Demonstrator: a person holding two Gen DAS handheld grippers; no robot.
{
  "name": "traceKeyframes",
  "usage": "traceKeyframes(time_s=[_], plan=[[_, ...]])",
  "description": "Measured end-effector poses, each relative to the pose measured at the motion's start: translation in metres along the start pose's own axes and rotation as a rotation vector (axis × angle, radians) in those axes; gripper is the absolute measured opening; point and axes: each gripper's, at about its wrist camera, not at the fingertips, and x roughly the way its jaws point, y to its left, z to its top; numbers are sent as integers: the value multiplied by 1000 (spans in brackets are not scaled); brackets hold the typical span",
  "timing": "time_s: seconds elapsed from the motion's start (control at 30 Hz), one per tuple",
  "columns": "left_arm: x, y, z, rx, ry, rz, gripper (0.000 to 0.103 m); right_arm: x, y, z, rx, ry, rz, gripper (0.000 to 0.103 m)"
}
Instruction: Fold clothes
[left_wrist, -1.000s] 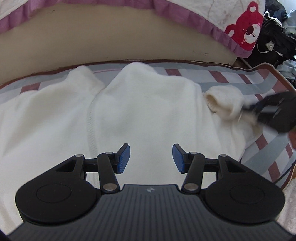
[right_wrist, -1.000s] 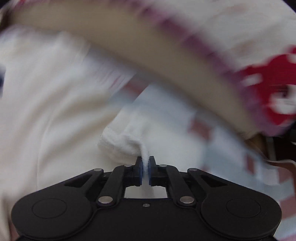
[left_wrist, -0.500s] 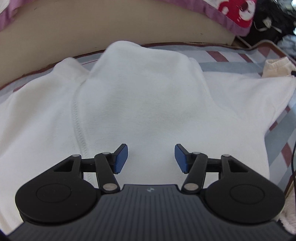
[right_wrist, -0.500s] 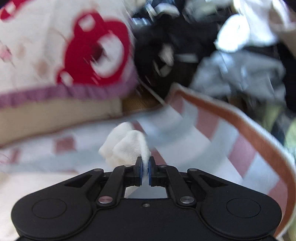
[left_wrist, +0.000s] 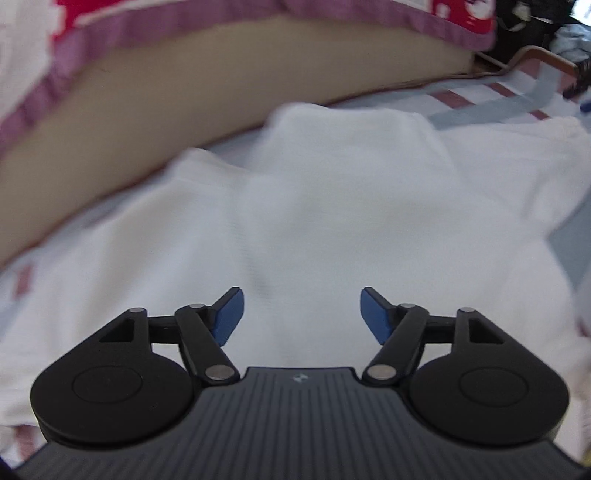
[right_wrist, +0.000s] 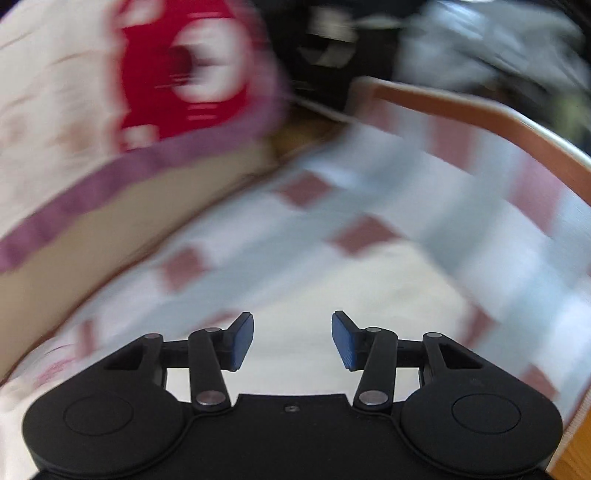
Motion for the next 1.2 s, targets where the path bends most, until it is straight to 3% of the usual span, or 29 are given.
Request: traceKeyframes(time_s=[0.03,0.1,0.23,0.33,0.4,0.47,0.53,0.67,0.83,0.97,1.07,1.2], plan=[[-3,9,1,-8,-8,24,81,-3,25,5,-38,5,58,53],[-9,28,3,-25,-23,72,83,-7,79,13,-129,25,193,53],[-9,83,14,-210,-29,64,83,-8,191,13,-308,77,436,53],[-7,109,23,-274,-55,76,83,13,260,-9,-393,206,556,53],[-4,117,31,-293,-62,88,83,37,286,-34,-327,304,589,53],[-2,122,39,-304,-58,84,83,58,299,-59,-260,346,622,52],[2,123,47,-305,-60,77,83,64,308,-78,-310,358,597,52],[17,114,67,-273,-80,58,83,58,300,-74,-408,257,569,53],[62,101,95,-271,-31,32,83,83,273,-53,-296,333,588,53],[103,93,114,-273,55,21,83,98,260,-57,-313,397,566,55],[128,95,123,-282,107,33,83,111,253,-62,-276,459,601,56],[153,98,122,-283,167,6,91,120,262,-77,-374,523,615,57]])
